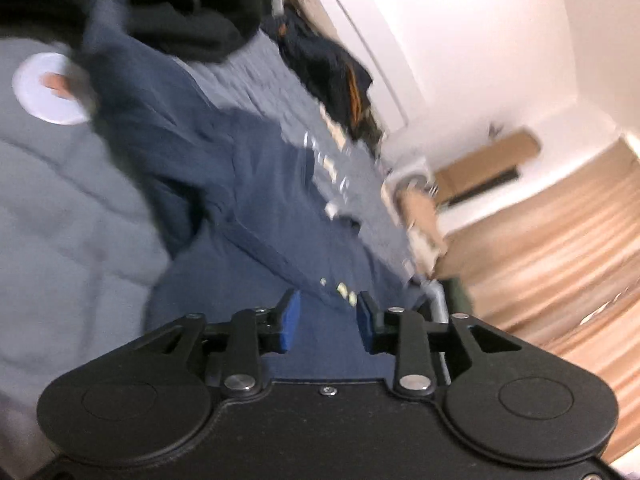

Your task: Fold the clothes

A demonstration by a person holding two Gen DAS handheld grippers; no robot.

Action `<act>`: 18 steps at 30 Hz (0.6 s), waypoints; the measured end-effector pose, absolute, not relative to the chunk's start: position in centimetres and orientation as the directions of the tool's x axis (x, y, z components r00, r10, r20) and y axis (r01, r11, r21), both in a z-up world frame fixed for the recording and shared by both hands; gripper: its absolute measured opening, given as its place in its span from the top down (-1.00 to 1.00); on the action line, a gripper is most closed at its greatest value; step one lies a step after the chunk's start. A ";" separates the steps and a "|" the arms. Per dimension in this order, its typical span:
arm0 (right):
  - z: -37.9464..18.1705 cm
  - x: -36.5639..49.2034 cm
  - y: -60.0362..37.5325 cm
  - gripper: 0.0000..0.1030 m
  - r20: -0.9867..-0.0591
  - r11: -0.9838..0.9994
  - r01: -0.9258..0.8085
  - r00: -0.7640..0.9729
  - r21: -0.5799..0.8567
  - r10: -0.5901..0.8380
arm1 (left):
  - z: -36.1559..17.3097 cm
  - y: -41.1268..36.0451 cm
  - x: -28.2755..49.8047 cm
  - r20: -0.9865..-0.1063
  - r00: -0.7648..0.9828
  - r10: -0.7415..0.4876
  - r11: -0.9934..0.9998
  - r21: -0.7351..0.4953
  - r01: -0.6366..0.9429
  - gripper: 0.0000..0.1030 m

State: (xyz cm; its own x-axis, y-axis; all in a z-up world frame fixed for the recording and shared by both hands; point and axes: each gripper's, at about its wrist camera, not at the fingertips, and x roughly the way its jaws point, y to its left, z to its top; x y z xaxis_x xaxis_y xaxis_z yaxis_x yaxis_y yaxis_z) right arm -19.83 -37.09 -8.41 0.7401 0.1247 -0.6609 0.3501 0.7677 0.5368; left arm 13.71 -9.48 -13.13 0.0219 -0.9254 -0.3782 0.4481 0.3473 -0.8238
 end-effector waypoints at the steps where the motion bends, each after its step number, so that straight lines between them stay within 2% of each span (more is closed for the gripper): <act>1: -8.4 -19.8 -37.1 0.27 -0.662 0.769 0.350 0.739 0.535 0.125 | -13.9 -10.3 14.0 -0.400 0.029 -0.916 0.372 -0.819 0.436 0.38; 4: -8.5 -20.0 -37.2 0.27 -0.666 0.770 0.352 0.736 0.531 0.123 | -16.1 -10.9 15.7 -0.447 0.107 -0.888 0.454 -0.817 0.356 0.38; 10: -9.5 -20.5 -38.8 0.27 -0.667 0.750 0.391 0.739 0.534 0.090 | -17.3 -8.4 18.3 -0.422 0.347 -0.838 0.507 -0.837 0.206 0.43; 15: -10.5 -20.6 -40.0 0.27 -0.637 0.731 0.403 0.769 0.551 0.056 | -16.2 -6.7 18.2 -0.434 0.395 -0.810 0.535 -0.822 0.194 0.41; 17: -10.6 -21.1 -40.3 0.27 -0.623 0.723 0.404 0.781 0.560 0.046 | -15.3 -6.3 17.5 -0.436 0.394 -0.809 0.547 -0.802 0.237 0.26; 18: -10.6 -21.4 -40.5 0.27 -0.619 0.719 0.408 0.785 0.562 0.038 | -14.7 -6.1 17.0 -0.443 0.389 -0.808 0.559 -0.784 0.269 0.26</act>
